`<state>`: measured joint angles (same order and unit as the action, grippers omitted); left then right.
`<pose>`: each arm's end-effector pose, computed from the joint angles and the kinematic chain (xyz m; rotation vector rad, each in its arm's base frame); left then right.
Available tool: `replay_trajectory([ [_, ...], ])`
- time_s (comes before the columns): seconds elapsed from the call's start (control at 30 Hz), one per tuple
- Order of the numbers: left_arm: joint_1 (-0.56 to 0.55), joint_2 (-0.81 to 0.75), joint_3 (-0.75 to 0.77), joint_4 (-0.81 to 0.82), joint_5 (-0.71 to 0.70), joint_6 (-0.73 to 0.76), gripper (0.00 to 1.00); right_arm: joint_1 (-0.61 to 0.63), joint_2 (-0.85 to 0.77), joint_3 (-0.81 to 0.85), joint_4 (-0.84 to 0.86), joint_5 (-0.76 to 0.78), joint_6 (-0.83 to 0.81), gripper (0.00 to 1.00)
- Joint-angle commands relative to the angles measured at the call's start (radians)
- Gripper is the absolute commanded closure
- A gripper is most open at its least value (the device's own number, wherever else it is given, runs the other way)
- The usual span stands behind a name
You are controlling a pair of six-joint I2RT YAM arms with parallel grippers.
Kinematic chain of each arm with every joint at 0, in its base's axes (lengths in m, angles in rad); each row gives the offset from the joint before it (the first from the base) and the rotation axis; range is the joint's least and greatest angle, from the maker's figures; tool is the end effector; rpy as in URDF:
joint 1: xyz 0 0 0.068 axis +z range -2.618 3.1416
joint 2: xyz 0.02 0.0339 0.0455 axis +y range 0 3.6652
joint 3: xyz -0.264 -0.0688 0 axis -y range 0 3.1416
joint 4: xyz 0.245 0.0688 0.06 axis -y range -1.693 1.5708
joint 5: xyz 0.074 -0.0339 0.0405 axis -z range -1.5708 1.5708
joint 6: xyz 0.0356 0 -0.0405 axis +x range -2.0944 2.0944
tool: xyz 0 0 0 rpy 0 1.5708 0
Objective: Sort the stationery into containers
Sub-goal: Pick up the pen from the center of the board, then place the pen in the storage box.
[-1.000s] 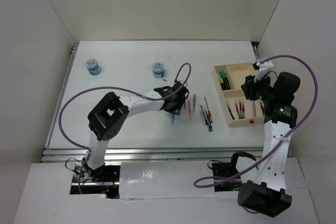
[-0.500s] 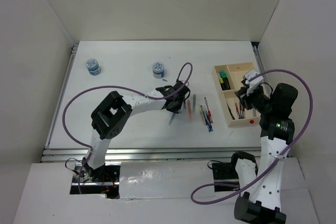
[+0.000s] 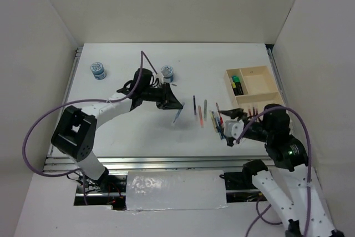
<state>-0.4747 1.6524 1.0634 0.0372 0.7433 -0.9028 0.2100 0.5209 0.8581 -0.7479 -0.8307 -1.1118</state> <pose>0.3127 -0.1878 0.2379 0.0009 2.3925 -1.5335 0.0847 0.0449 0.3434 -1.4947 1.0866 0.1978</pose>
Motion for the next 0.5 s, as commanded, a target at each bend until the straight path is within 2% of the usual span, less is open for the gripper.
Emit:
replay_trajectory([
  [0.0, -0.041, -0.057, -0.042, 0.194, 0.274, -0.192, 1.0, 0.24, 0.031, -0.031, 0.079, 0.146, -0.075, 0.37],
  [0.03, -0.045, -0.063, -0.051, 0.202, 0.28, -0.218, 1.0, 0.39, 0.056, -0.054, 0.105, 0.198, -0.088, 0.38],
  [0.07, -0.057, -0.077, -0.068, 0.217, 0.284, -0.235, 1.0, 0.461, 0.076, -0.063, 0.131, 0.297, -0.1, 0.38],
  [0.17, -0.076, -0.1, -0.121, 0.318, 0.306, -0.33, 1.0, 0.689, 0.161, -0.088, 0.24, 0.453, -0.149, 0.45],
  [0.27, -0.082, -0.121, -0.144, 0.352, 0.32, -0.364, 1.0, 0.775, 0.238, -0.097, 0.356, 0.487, -0.166, 0.5],
  [0.47, -0.125, -0.171, -0.212, 0.403, 0.332, -0.401, 1.0, 0.795, 0.281, -0.146, 0.475, 0.487, -0.212, 0.52],
])
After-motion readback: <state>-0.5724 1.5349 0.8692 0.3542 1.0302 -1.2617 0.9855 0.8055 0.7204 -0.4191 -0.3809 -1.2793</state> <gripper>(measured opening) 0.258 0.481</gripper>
